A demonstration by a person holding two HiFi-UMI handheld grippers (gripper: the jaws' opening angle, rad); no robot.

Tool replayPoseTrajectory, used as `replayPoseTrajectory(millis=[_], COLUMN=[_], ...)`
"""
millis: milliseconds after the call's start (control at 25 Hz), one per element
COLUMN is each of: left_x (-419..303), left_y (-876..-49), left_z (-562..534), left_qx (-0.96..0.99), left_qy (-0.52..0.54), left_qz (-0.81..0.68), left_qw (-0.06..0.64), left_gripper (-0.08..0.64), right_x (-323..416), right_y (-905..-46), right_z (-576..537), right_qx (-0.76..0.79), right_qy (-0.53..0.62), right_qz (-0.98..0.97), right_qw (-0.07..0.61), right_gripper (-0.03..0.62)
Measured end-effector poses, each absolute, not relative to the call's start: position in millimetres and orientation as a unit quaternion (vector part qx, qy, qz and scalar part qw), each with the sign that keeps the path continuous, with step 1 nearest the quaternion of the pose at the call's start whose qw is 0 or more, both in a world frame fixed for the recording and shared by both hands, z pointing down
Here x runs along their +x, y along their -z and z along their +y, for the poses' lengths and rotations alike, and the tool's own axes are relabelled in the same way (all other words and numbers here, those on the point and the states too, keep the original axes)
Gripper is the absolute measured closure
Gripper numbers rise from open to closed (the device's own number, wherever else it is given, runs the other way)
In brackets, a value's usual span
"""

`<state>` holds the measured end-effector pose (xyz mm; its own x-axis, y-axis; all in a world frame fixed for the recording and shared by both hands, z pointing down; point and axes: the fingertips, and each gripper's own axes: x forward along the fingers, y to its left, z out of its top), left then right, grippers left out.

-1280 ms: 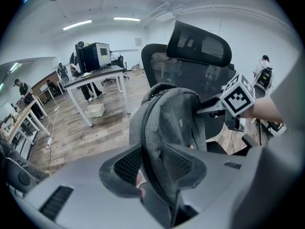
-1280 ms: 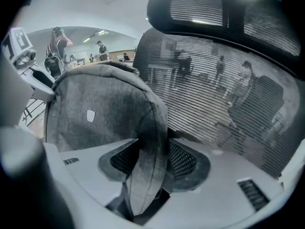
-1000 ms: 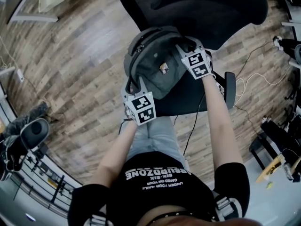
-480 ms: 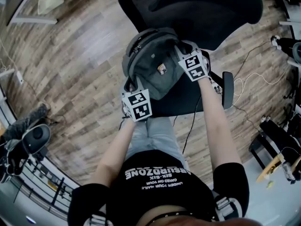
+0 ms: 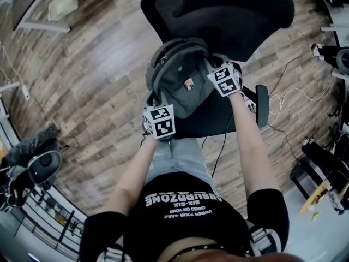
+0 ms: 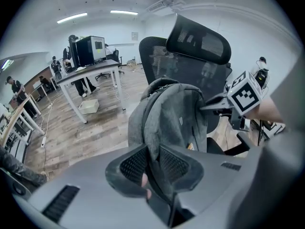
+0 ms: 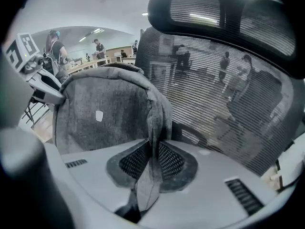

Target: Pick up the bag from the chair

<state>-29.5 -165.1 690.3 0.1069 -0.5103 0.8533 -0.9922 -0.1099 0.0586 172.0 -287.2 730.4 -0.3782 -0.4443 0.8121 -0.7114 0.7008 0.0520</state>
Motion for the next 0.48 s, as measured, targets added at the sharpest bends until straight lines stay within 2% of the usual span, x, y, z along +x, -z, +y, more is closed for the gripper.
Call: replayPoseTrajectory(millis=[480], left_x=[-10], left_y=[-675], left_z=[-155], left_qx=[0.690], left_qy=[-0.358], left_qz=[-0.533], left_qw=[0.334], left_gripper=[0.474], right_x=[205], right_y=[-710], right_z=[-256], right_qx=[0.386], right_qy=[-0.173], right_qz=[-0.796], right_qw=[0.433], right_gripper=[0.532])
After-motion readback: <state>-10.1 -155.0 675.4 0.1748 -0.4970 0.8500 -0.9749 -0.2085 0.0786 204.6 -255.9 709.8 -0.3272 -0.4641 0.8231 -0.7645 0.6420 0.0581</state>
